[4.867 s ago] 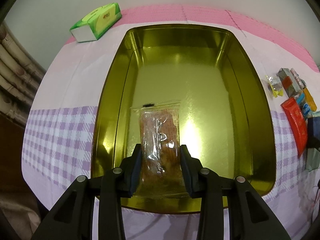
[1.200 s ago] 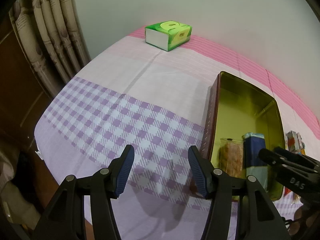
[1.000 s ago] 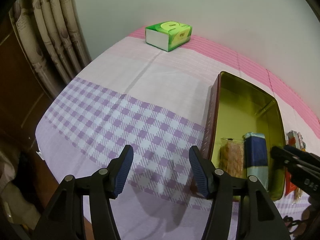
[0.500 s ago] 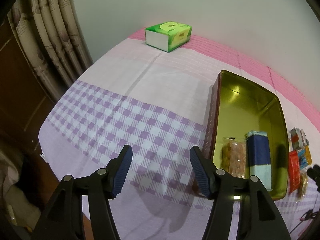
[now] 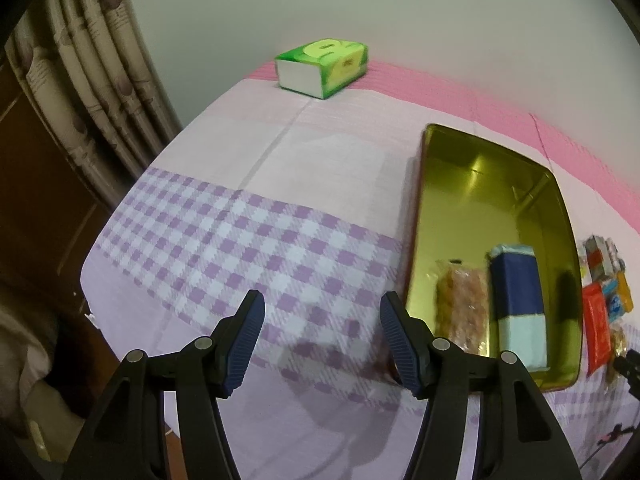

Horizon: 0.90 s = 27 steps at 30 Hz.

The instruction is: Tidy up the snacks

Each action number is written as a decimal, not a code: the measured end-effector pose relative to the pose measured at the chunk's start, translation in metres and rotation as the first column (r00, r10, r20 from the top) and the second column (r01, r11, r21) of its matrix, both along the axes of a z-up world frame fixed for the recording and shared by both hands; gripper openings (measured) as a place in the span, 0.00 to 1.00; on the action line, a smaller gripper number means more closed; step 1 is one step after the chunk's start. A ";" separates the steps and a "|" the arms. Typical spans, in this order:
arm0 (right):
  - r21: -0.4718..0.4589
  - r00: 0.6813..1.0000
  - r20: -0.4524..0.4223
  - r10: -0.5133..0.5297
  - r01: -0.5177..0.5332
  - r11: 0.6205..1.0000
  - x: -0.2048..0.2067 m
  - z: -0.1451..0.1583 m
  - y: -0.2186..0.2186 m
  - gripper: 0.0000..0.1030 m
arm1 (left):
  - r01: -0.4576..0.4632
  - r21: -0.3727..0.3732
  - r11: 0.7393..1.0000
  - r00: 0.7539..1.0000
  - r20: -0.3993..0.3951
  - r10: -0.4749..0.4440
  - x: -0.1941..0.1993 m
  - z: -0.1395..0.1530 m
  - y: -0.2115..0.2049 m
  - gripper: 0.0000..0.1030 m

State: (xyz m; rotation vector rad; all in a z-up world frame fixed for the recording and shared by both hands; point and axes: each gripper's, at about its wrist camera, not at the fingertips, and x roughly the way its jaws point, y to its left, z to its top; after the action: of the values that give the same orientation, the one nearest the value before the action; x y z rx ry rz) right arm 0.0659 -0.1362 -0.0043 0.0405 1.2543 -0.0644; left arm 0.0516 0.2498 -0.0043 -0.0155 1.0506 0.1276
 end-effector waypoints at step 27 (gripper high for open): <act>-0.054 0.997 0.024 -0.079 0.080 0.995 0.019 -0.007 -0.051 0.37 | 0.437 -0.146 0.888 0.890 -0.072 -0.450 -0.010 0.022 -0.242 0.61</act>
State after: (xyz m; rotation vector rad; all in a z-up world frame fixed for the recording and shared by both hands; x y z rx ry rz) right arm 0.0846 -0.1870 -0.0109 0.0434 1.2287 -0.1669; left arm 0.0414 0.0077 0.0177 0.1193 1.1403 -0.3601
